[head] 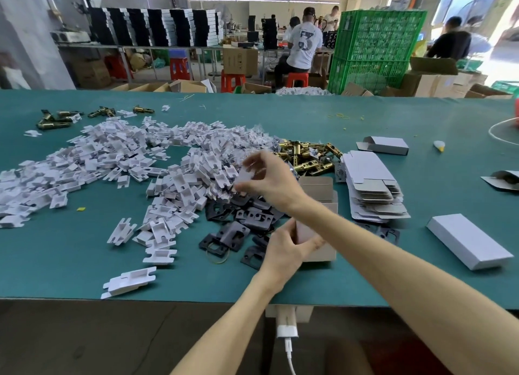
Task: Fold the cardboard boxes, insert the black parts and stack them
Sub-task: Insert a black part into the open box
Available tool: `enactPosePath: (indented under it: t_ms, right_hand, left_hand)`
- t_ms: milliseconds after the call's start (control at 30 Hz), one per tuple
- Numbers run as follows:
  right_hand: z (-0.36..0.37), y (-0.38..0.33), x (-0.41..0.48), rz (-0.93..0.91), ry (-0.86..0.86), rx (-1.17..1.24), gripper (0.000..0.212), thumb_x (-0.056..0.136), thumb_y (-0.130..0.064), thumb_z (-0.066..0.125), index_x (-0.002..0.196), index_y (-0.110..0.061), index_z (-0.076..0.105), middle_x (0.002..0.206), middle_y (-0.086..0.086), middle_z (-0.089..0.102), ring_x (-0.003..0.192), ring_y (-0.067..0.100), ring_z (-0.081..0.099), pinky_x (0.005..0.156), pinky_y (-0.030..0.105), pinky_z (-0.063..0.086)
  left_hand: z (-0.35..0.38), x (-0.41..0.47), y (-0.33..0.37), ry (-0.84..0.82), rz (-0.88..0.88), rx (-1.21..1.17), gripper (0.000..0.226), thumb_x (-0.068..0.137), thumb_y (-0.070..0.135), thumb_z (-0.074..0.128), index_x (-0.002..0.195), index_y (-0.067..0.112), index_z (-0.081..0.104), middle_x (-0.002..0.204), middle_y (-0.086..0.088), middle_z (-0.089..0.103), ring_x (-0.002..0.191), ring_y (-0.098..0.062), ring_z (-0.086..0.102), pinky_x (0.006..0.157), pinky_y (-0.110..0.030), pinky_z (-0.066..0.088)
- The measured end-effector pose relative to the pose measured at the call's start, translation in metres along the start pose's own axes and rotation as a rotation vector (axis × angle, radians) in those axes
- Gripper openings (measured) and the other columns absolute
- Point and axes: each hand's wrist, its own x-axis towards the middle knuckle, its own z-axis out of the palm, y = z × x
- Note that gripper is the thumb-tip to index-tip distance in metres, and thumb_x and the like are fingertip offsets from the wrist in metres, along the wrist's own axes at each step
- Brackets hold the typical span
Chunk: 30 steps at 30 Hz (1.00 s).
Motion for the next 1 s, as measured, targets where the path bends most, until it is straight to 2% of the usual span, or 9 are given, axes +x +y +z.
enactPosePath:
  t_ms: [200, 333, 400, 467, 600, 733, 833, 933, 1000]
  right_hand:
    - [-0.088, 0.001, -0.026, -0.166, 0.086, -0.323, 0.050, 0.073, -0.019, 0.091, 0.114, -0.011, 0.063, 0.096, -0.008, 0.067, 0.080, 0.005, 0.062, 0.073, 0.012, 0.050]
    - [-0.118, 0.019, -0.046, -0.116, 0.045, -0.477, 0.046, 0.073, -0.017, 0.090, 0.112, -0.011, 0.066, 0.097, -0.005, 0.068, 0.088, 0.016, 0.062, 0.078, 0.022, 0.049]
    - [-0.121, 0.032, -0.054, -0.103, 0.031, -0.566, 0.044, 0.075, -0.020, 0.089, 0.113, -0.013, 0.067, 0.098, -0.010, 0.062, 0.093, 0.013, 0.050, 0.083, 0.025, 0.044]
    - [-0.123, 0.041, -0.058, -0.120, 0.053, -0.606, 0.043, 0.077, -0.024, 0.087, 0.114, -0.015, 0.066, 0.107, -0.008, 0.057, 0.097, 0.006, 0.037, 0.084, 0.014, 0.036]
    - [-0.125, 0.044, -0.055, -0.013, 0.059, -0.490, 0.042, 0.076, -0.018, 0.088, 0.112, -0.016, 0.066, 0.101, -0.012, 0.051, 0.097, 0.012, 0.043, 0.076, 0.008, 0.034]
    - [-0.128, 0.042, -0.054, 0.060, 0.029, -0.342, 0.037, 0.075, -0.013, 0.088, 0.106, -0.019, 0.067, 0.105, -0.011, 0.063, 0.095, -0.003, 0.054, 0.077, 0.012, 0.039]
    - [-0.131, 0.042, -0.055, 0.101, 0.032, -0.303, 0.036, 0.076, -0.019, 0.088, 0.106, -0.022, 0.068, 0.114, -0.006, 0.064, 0.102, 0.010, 0.059, 0.082, 0.023, 0.047]
    - [-0.130, 0.046, -0.054, 0.120, 0.050, -0.174, 0.038, 0.082, -0.024, 0.084, 0.115, -0.018, 0.068, 0.114, -0.005, 0.068, 0.100, 0.010, 0.065, 0.077, 0.019, 0.052]
    - [-0.127, 0.050, -0.051, 0.128, 0.123, -0.048, 0.026, 0.092, -0.025, 0.074, 0.116, -0.015, 0.069, 0.110, 0.000, 0.071, 0.097, 0.012, 0.068, 0.071, 0.018, 0.056]
  left_hand:
    - [0.001, 0.003, -0.007, 0.007, 0.034, 0.030, 0.040, 0.085, 0.030, 0.087, 0.120, 0.026, 0.068, 0.111, 0.004, 0.078, 0.103, -0.013, 0.074, 0.089, -0.033, 0.062]
    - [0.001, 0.003, -0.005, 0.008, 0.044, 0.033, 0.041, 0.083, 0.033, 0.088, 0.119, 0.027, 0.068, 0.110, 0.006, 0.078, 0.102, -0.013, 0.074, 0.086, -0.032, 0.062]
    - [0.001, 0.003, -0.005, 0.013, 0.048, 0.037, 0.041, 0.082, 0.033, 0.088, 0.119, 0.027, 0.068, 0.110, 0.004, 0.078, 0.103, -0.014, 0.074, 0.088, -0.035, 0.062]
    - [0.001, 0.002, -0.006, 0.016, 0.058, 0.047, 0.041, 0.083, 0.033, 0.087, 0.118, 0.029, 0.068, 0.110, 0.005, 0.078, 0.103, -0.014, 0.074, 0.088, -0.035, 0.063]
    - [0.000, 0.002, -0.005, -0.003, 0.061, 0.038, 0.041, 0.084, 0.033, 0.087, 0.120, 0.029, 0.067, 0.111, 0.006, 0.078, 0.103, -0.013, 0.074, 0.086, -0.031, 0.062]
    - [0.000, 0.002, -0.005, -0.005, 0.070, 0.037, 0.043, 0.084, 0.034, 0.087, 0.121, 0.027, 0.067, 0.111, 0.005, 0.078, 0.104, -0.013, 0.074, 0.088, -0.032, 0.061]
    - [0.000, 0.002, -0.006, -0.008, 0.071, 0.039, 0.043, 0.084, 0.034, 0.087, 0.121, 0.027, 0.067, 0.112, 0.005, 0.078, 0.104, -0.013, 0.074, 0.090, -0.034, 0.062]
    - [0.000, 0.002, -0.006, -0.004, 0.071, 0.041, 0.044, 0.084, 0.034, 0.087, 0.122, 0.027, 0.067, 0.112, 0.006, 0.077, 0.104, -0.013, 0.073, 0.088, -0.032, 0.061]
    - [0.000, 0.002, -0.007, -0.003, 0.071, 0.039, 0.044, 0.084, 0.034, 0.087, 0.122, 0.027, 0.067, 0.112, 0.006, 0.077, 0.104, -0.012, 0.073, 0.088, -0.032, 0.061]
